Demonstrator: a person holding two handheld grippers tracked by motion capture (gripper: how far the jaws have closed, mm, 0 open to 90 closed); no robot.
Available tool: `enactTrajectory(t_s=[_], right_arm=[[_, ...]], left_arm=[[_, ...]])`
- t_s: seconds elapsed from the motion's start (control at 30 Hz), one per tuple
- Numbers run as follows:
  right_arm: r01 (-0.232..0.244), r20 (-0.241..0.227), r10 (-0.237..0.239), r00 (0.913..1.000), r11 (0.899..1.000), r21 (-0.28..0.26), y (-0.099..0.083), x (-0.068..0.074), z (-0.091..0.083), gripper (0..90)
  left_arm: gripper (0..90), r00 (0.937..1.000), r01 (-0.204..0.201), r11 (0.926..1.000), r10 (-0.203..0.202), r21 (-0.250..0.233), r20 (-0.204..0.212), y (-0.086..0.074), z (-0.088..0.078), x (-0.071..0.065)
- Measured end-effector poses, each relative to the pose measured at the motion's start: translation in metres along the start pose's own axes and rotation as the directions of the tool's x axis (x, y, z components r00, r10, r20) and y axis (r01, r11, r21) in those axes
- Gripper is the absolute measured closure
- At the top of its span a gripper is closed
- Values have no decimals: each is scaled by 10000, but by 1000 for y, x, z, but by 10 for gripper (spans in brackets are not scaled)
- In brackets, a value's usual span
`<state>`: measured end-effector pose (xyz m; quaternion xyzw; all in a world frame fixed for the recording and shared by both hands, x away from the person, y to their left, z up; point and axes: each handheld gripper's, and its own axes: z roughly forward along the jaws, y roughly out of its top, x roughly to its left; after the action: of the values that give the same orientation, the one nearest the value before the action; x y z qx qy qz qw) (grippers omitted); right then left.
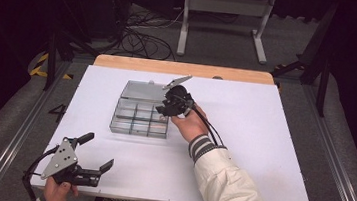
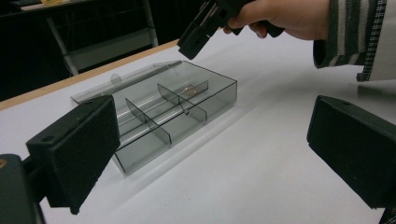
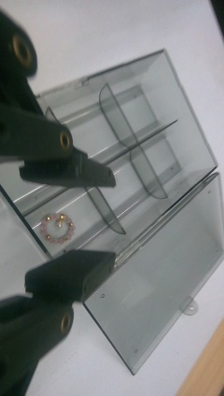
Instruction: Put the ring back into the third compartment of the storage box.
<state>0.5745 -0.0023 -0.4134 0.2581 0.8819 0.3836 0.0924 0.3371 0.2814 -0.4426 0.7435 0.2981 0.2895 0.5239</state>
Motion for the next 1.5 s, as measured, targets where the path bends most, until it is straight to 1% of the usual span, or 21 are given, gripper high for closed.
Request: enactTrajectory(t_s=[0.07,0.1,0.17,0.23,0.27,0.3,0.37,0.4,0.43,0.5,0.6,0.67,0.93,1.1,1.17,1.27,1.37,1.5], right_arm=[[75,-30,-75,10000,9999,-124,1,2,-5,443],[75,-30,-75,10000,9999,-124,1,2,-5,443],[177,-22,-177,9998,9996,-199,2,3,-10,380],[217,36,-216,9998,9991,-365,2,5,-15,298],[232,70,-229,9997,9981,-563,2,7,-21,235],[232,70,-229,9997,9981,-563,2,7,-21,235],[305,92,-299,9995,9969,-722,1,10,-24,152],[406,-5,-407,9992,9965,-727,0,11,-27,102],[406,-5,-407,9992,9965,-727,0,11,-27,102],[445,-64,-451,9990,9965,-712,-1,13,-29,64],[531,-195,-551,9983,9943,-927,-2,15,-33,28],[549,-187,-569,9982,9941,-938,-3,15,-35,26],[640,-246,-671,9974,9919,-1093,-4,15,-40,10],[819,-191,-846,9962,9901,-1139,-4,18,-45,2],[929,-165,-956,9953,9879,-1240,-5,19,-49,1],[918,-189,-952,9953,9866,-1349,-7,20,-56,0],[941,-100,-967,9953,9845,-1482,-11,20,-64,0],[882,-63,-907,9959,9806,-1752,-17,19,-76,0]], left_arm=[[29,10000,1,10000,-1,-2,-7,0,0,0],[29,10000,5,10000,-5,-1,-10,0,0,0],[29,10000,52,10000,-52,0,-11,0,0,0],[29,10000,52,10000,-52,-4,-8,0,0,0],[29,10000,53,10000,-53,-17,-2,0,0,0],[29,10000,49,10000,-49,-19,2,0,0,0],[29,10000,30,10000,-30,8,1,0,0,0],[29,10000,59,10000,-59,2,11,0,0,0],[29,10000,46,10000,-46,14,-6,0,0,0],[29,10000,67,10000,-67,19,8,0,0,0],[29,10000,24,10000,-24,-15,-15,0,0,0],[29,10000,91,10000,-91,15,1,0,0,0],[29,10000,62,10000,-62,8,-8,0,0,0],[29,10000,64,10000,-64,8,-11,0,0,0],[29,10000,69,10000,-69,7,-9,0,0,0],[29,10000,71,10000,-71,20,7,0,0,0],[29,10000,45,10000,-45,15,-8,0,0,0],[29,10000,72,10000,-72,31,7,0,0,0]])
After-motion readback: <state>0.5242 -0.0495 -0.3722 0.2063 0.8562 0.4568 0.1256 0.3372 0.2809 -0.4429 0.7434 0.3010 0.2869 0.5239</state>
